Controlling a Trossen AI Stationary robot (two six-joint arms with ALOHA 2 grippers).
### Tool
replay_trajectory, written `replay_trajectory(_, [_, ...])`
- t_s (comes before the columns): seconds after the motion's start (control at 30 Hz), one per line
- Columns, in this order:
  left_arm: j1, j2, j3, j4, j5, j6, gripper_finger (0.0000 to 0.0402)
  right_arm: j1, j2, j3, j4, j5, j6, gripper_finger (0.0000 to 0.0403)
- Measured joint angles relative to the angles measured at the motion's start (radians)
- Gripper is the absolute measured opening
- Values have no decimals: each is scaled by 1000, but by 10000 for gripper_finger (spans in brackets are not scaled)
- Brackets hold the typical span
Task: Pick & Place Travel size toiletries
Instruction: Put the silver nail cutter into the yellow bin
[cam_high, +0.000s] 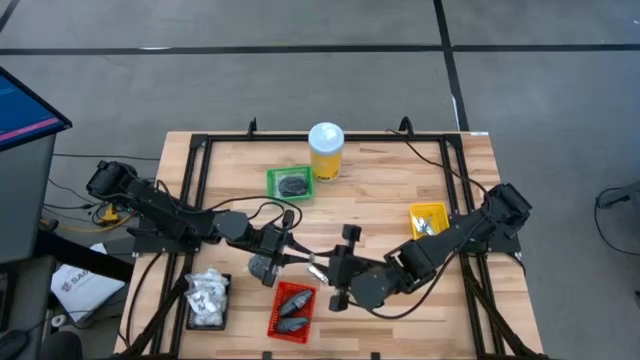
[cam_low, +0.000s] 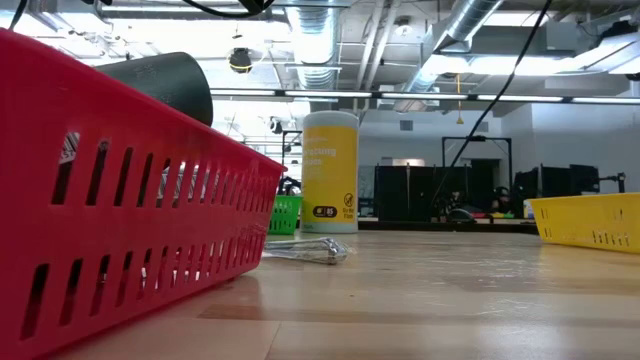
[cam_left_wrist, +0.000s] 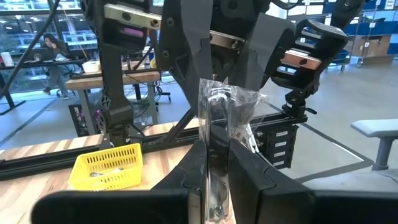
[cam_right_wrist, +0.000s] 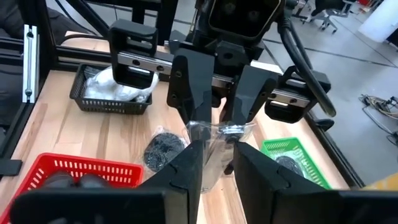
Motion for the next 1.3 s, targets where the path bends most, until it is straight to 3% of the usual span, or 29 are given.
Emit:
replay_trajectory(0.77, [0,-1,0,5,0,3,29,-40,0,0,48,-90,-27,81])
replay_trajectory(0.97, [-1,-1,0,0,3,12,29,-47,-2,0,47,-158,-40,30])
replay_trajectory(1.3, [0,-1,0,-1,3,30,43,-42,-2,0,44,-168,-73,27])
